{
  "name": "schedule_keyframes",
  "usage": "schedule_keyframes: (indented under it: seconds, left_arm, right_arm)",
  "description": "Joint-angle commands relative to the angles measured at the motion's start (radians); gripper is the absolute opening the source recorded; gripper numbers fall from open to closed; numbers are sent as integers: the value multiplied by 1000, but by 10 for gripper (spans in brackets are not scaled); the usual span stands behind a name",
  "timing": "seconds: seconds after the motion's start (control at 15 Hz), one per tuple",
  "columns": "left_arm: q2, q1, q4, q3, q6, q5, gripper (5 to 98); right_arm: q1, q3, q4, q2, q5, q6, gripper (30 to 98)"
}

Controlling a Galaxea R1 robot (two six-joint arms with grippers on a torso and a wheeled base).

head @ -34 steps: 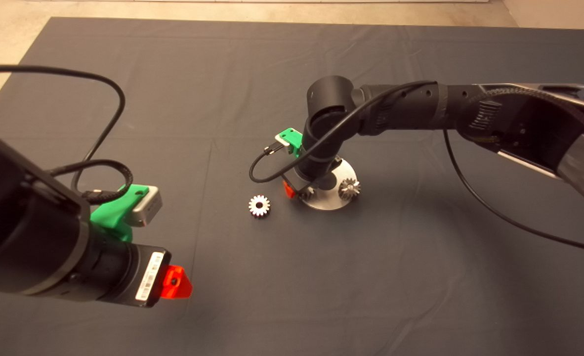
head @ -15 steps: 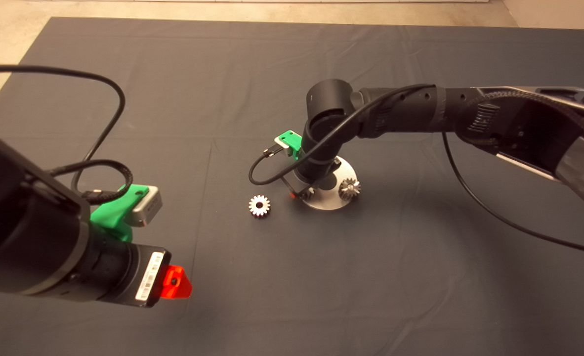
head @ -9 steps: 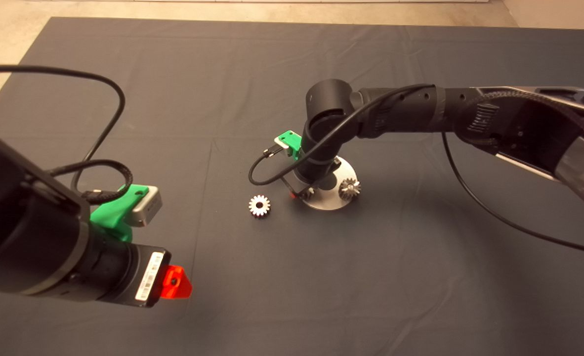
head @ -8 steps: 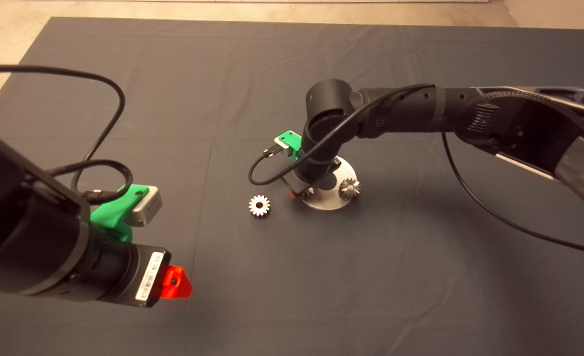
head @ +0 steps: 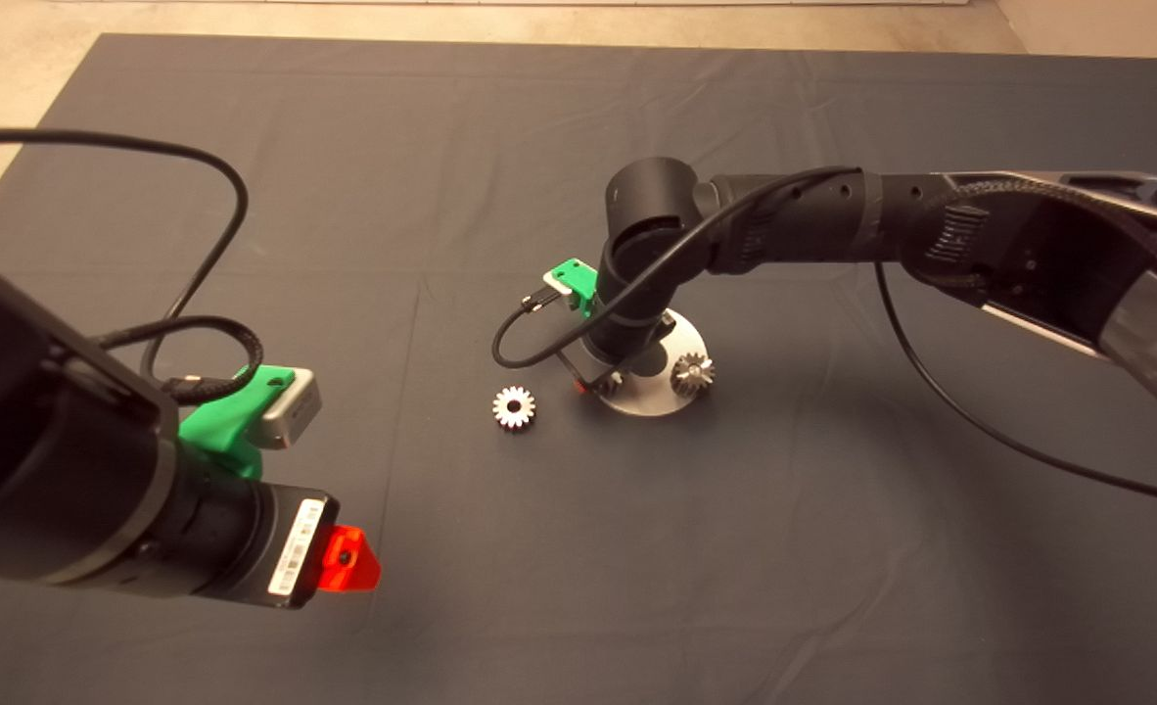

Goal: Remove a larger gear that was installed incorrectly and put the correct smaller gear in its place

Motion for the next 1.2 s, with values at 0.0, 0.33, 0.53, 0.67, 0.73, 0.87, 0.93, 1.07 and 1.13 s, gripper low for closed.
schedule_keyframes:
  seconds: [0.0,0.33,0.53,0.67,0.73,0.87,0.93,1.07,1.13]
  left_arm:
    - [-1,-8,-17,12,-8,16,976]
    - [-1,-8,-17,12,-8,16,976]
    - [-1,-8,-17,12,-7,16,976]
    - [-3,-8,-17,12,-7,16,976]
    - [-3,-8,-17,12,-8,16,976]
    - [-3,-8,-17,12,-8,16,976]
    - [-4,-8,-17,12,-8,16,976]
    - [-4,-8,-17,12,-8,16,976]
    - [-5,-8,-17,12,-8,16,976]
  right_arm:
    - [22,11,-28,9,0,5,496]
    - [56,10,-18,5,0,7,496]
    - [70,10,-7,3,0,8,497]
    - [84,11,-5,3,0,8,496]
    - [89,12,-4,3,0,8,496]
    - [105,14,18,3,0,8,495]
    - [114,14,31,0,0,8,495]
    - [145,16,57,-6,0,7,496]
    - [160,17,71,-13,0,7,495]
